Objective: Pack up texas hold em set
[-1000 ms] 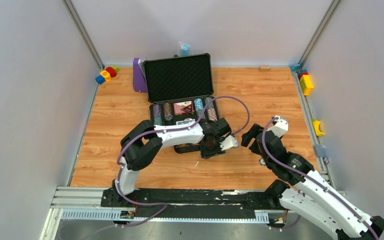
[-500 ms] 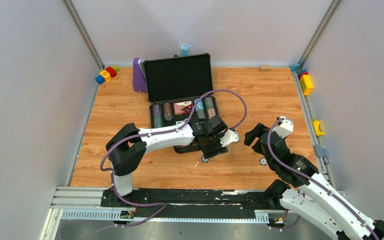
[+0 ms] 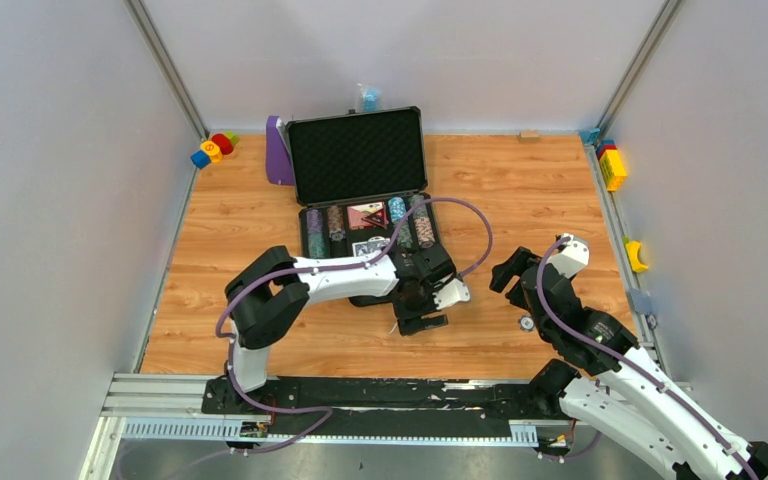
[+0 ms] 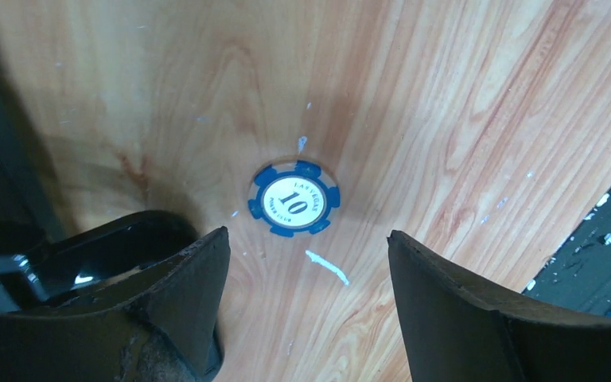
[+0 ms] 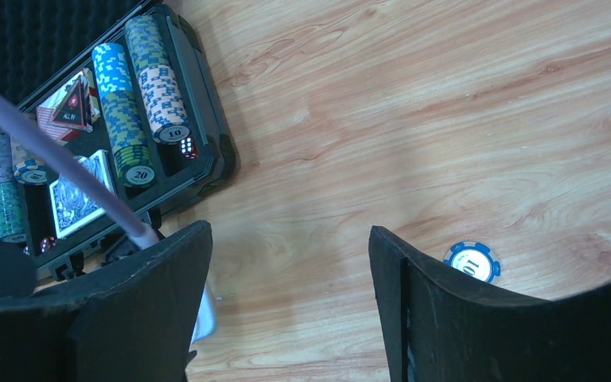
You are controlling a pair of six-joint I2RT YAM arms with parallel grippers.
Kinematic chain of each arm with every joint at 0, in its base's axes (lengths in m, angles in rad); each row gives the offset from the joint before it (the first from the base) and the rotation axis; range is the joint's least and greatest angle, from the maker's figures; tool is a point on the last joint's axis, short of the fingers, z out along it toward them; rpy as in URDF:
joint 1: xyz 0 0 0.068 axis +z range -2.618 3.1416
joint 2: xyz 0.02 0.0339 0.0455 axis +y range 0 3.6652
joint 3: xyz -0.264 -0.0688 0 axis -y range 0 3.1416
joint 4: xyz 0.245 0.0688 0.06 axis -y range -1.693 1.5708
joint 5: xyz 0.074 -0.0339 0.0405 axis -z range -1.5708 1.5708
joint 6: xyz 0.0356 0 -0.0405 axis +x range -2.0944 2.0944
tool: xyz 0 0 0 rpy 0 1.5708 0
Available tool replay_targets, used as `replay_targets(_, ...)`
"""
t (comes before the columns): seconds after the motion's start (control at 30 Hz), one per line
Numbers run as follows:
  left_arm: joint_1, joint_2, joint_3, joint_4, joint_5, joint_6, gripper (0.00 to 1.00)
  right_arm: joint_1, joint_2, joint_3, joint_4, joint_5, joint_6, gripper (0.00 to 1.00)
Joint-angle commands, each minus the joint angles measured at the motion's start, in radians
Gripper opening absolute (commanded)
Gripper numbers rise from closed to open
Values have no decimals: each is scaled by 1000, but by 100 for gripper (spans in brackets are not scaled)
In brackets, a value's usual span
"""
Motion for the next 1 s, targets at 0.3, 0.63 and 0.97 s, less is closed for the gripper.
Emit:
replay_targets(0.3, -36, 96, 74, 14, -77, -15, 78, 1, -3, 43, 4, 14, 11, 73)
replay_targets(0.63, -42, 136, 97, -57, -56, -19, 60, 2, -9, 43, 3, 15, 11, 73)
replay_targets(0.97, -42, 121, 109, -58, -74, -24, 48, 2, -16, 44, -3, 8, 11, 73)
